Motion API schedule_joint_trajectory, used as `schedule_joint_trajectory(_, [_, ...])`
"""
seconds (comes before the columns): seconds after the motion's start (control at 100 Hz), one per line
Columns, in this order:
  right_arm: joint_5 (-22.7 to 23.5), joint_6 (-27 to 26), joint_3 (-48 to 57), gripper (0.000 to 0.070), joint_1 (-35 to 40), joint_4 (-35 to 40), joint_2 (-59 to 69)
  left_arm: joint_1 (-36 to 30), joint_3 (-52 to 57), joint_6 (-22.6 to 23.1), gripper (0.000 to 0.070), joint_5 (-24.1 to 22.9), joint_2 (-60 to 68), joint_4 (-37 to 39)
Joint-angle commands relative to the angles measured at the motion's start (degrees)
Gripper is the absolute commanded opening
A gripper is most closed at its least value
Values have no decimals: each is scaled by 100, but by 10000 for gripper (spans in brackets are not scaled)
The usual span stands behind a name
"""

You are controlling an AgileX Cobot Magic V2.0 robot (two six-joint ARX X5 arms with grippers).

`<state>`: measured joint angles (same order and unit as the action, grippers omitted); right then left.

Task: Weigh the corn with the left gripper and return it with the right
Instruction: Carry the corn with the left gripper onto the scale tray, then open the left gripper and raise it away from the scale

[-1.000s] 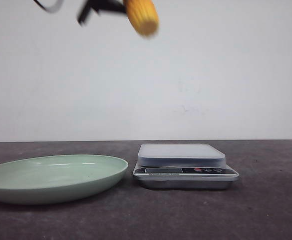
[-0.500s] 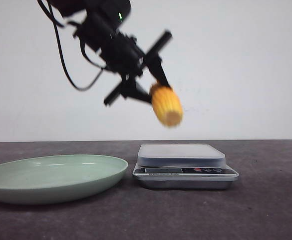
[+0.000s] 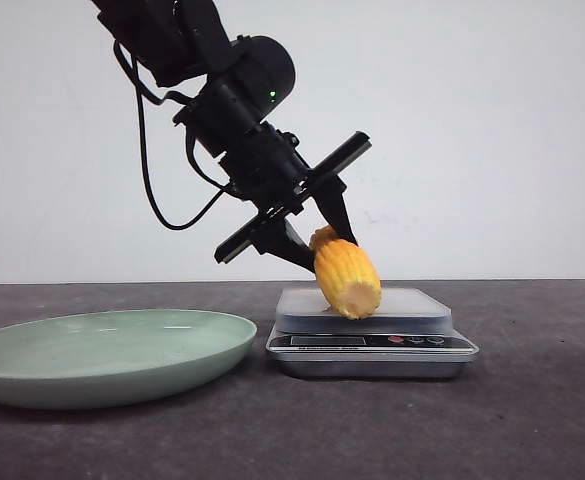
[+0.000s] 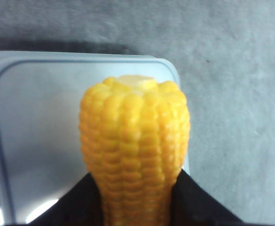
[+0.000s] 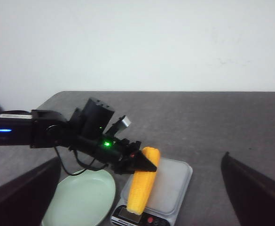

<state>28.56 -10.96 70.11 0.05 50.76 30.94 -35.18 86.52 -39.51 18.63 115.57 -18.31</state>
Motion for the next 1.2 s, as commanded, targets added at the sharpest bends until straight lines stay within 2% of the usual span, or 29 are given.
schedule_joint_trajectory(0.0, [-20,-63,101,700,20,-17,28,-50,120,66,187,-114,151,22])
schedule_joint_trajectory(0.1, [-20,-63,101,700,20,-7,28,-48,120,68,437,-96,151,9])
schedule_joint_trajectory(0.15, [-22,-63,101,700,20,-9,28,-48,120,72,504,-59,151,9])
schedule_joint_trajectory(0.44, [-57,-50,101,700,20,-9,28,-28,120,129,535,92,144,2])
schedule_joint_trajectory(0.57, [-87,0,98,700,20,-7,35,24,125,129,676,164,90,-35])
schedule_joint_trajectory(0.6, [-140,9,98,700,20,0,39,42,129,129,687,234,68,-35])
schedule_joint_trajectory(0.76, [-234,140,98,700,20,74,39,127,129,208,673,175,-334,-35])
schedule_joint_trajectory(0.95, [-354,155,98,700,20,72,42,136,129,745,646,-240,-1281,-68])
schedule_joint_trajectory(1.02, [-354,155,98,700,20,72,42,136,129,1038,531,-284,-1764,-186])
schedule_joint_trajectory(1.129, [-354,155,98,700,20,70,42,136,129,1294,255,-273,-2520,-487])
schedule_joint_trajectory(1.189, [-354,153,98,700,20,72,42,136,129,1416,144,-267,-2964,-743])
